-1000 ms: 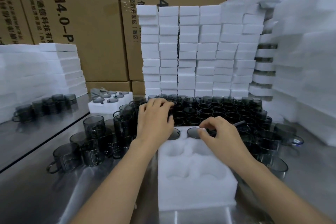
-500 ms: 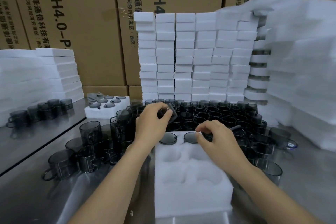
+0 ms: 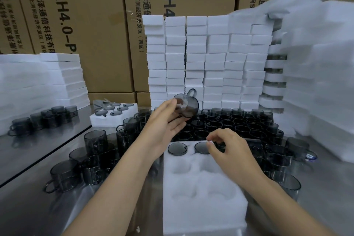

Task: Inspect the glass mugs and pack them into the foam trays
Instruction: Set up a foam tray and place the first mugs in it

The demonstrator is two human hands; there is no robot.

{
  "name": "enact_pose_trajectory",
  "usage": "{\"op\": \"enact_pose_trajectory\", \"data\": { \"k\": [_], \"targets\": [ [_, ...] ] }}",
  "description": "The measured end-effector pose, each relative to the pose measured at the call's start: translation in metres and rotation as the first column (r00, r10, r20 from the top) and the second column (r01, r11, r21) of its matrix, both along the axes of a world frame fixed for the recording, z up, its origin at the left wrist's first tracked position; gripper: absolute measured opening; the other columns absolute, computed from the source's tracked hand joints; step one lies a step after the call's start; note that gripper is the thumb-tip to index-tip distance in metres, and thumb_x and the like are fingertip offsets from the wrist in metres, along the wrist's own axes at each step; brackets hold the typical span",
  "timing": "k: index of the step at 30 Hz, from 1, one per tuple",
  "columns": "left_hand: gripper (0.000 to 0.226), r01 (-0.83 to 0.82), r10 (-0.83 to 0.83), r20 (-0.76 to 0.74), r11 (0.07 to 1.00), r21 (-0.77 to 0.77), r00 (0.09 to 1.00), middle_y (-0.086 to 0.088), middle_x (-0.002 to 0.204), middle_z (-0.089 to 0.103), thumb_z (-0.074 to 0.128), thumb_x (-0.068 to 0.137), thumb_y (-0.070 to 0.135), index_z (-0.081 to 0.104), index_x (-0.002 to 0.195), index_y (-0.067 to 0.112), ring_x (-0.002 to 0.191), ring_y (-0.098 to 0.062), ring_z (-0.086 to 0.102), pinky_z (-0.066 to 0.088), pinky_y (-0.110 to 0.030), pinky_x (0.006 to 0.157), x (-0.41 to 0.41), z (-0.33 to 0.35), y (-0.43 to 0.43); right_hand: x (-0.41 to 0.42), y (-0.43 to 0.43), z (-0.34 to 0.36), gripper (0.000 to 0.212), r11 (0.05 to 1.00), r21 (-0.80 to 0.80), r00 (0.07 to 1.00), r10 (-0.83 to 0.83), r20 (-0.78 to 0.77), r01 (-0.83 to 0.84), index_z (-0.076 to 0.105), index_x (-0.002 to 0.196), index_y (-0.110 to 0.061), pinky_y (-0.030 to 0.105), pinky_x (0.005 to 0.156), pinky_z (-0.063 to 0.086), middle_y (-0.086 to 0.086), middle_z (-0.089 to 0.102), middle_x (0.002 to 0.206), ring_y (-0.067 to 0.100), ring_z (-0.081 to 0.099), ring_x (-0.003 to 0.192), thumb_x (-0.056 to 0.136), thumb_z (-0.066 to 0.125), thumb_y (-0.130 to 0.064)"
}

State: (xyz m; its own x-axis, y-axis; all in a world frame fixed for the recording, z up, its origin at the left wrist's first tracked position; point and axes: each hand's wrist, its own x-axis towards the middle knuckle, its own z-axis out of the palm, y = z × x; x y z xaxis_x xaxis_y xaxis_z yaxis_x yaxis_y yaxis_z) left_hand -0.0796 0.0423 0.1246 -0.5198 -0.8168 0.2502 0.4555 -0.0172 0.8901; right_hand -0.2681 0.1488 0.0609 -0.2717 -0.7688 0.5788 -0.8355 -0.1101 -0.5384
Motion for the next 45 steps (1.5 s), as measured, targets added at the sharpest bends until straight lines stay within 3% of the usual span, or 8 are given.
{"op": "enact_pose_trajectory", "data": {
  "k": [4, 7, 9, 19, 32, 36, 42, 45],
  "targets": [
    [0.047, 0.259, -0.204, -0.253, 0.943, 0.210, 0.946, -0.018, 0.137, 0.071, 0.061, 0.108, 0.043, 0.066, 0.143, 0.012, 0.113, -0.021, 0.077, 0.063, -0.027, 0.084, 0.002, 0.004, 0.002, 0.000, 0.000, -0.001, 0.006, 1.000, -0.004, 1.000, 0.003, -0.003, -0.003, 0.066, 0.103, -0.041, 0.027, 0.084, 0.048, -0.021, 0.061, 0.101, -0.001, 0.056, 0.104, 0.101, 0.064, -0.035],
    [0.046, 0.353, -0.227, -0.390, 0.891, 0.287, 0.892, -0.016, 0.135, 0.072, 0.072, 0.100, 0.039, 0.075, 0.131, 0.006, 0.099, -0.016, 0.078, 0.062, -0.026, 0.077, 0.002, 0.005, 0.003, 0.000, -0.001, -0.002, 0.007, 1.000, -0.003, 1.000, 0.008, 0.003, -0.008, 0.065, 0.103, -0.042, 0.024, 0.082, 0.046, -0.022, 0.061, 0.101, -0.001, 0.057, 0.104, 0.100, 0.064, -0.036],
    [0.044, 0.395, -0.249, -0.429, 0.869, 0.297, 0.868, -0.014, 0.132, 0.074, 0.080, 0.090, 0.037, 0.081, 0.117, 0.002, 0.094, -0.014, 0.077, 0.061, -0.025, 0.074, 0.003, 0.006, 0.004, 0.000, -0.002, -0.003, 0.007, 1.000, -0.002, 1.000, 0.009, 0.005, -0.009, 0.065, 0.102, -0.042, 0.023, 0.082, 0.045, -0.022, 0.061, 0.101, -0.002, 0.057, 0.104, 0.100, 0.064, -0.035],
    [0.079, 0.483, -0.258, -0.532, 0.807, 0.340, 0.806, -0.012, 0.125, 0.073, 0.085, 0.079, 0.046, 0.068, 0.134, -0.007, 0.091, -0.023, 0.078, 0.065, -0.028, 0.076, 0.006, 0.011, 0.009, -0.001, -0.002, -0.003, 0.010, 1.000, 0.008, 1.000, 0.015, -0.011, -0.015, 0.065, 0.102, -0.044, 0.027, 0.085, 0.050, -0.024, 0.062, 0.103, -0.002, 0.057, 0.106, 0.099, 0.064, -0.034],
    [0.066, 0.478, -0.256, -0.521, 0.804, 0.354, 0.814, -0.013, 0.124, 0.077, 0.085, 0.077, 0.045, 0.077, 0.113, -0.010, 0.089, -0.021, 0.079, 0.064, -0.028, 0.066, 0.004, 0.012, 0.009, 0.004, 0.002, 0.003, 0.010, 1.000, 0.006, 0.999, 0.006, -0.032, -0.006, 0.064, 0.101, -0.043, 0.033, 0.085, 0.053, -0.021, 0.061, 0.101, 0.001, 0.057, 0.104, 0.099, 0.064, -0.033],
    [0.059, 0.315, -0.222, -0.336, 0.915, 0.253, 0.915, -0.012, 0.125, 0.077, 0.085, 0.079, 0.047, 0.082, 0.115, 0.000, 0.100, -0.019, 0.079, 0.063, -0.023, 0.075, 0.002, 0.008, 0.005, 0.007, 0.005, 0.004, 0.010, 0.999, -0.021, 0.995, -0.045, -0.084, 0.043, 0.065, 0.108, -0.042, 0.037, 0.090, 0.055, -0.023, 0.061, 0.103, 0.000, 0.058, 0.105, 0.099, 0.063, -0.038],
    [0.053, 0.173, -0.174, -0.006, 0.983, -0.065, 0.985, -0.010, 0.134, 0.075, 0.088, 0.089, 0.033, 0.074, 0.135, 0.011, 0.126, -0.022, 0.072, 0.057, -0.025, 0.101, -0.010, -0.005, 0.013, 0.018, 0.011, 0.019, 0.061, 0.948, -0.299, 0.895, 0.222, 0.388, -0.106, 0.055, 0.136, -0.048, 0.029, 0.091, 0.056, -0.023, 0.069, 0.119, 0.005, 0.070, 0.111, 0.081, 0.078, -0.063],
    [0.060, 0.157, -0.158, 0.001, 0.985, -0.068, 0.987, -0.011, 0.132, 0.076, 0.089, 0.087, 0.025, 0.068, 0.141, 0.010, 0.126, -0.023, 0.072, 0.058, -0.026, 0.100, -0.015, -0.009, 0.016, 0.020, 0.013, 0.022, 0.056, 0.930, -0.348, 0.863, 0.272, 0.425, -0.122, 0.060, 0.133, -0.045, 0.039, 0.098, 0.058, -0.016, 0.072, 0.124, 0.008, 0.071, 0.117, 0.083, 0.085, -0.051]
  ]
}}
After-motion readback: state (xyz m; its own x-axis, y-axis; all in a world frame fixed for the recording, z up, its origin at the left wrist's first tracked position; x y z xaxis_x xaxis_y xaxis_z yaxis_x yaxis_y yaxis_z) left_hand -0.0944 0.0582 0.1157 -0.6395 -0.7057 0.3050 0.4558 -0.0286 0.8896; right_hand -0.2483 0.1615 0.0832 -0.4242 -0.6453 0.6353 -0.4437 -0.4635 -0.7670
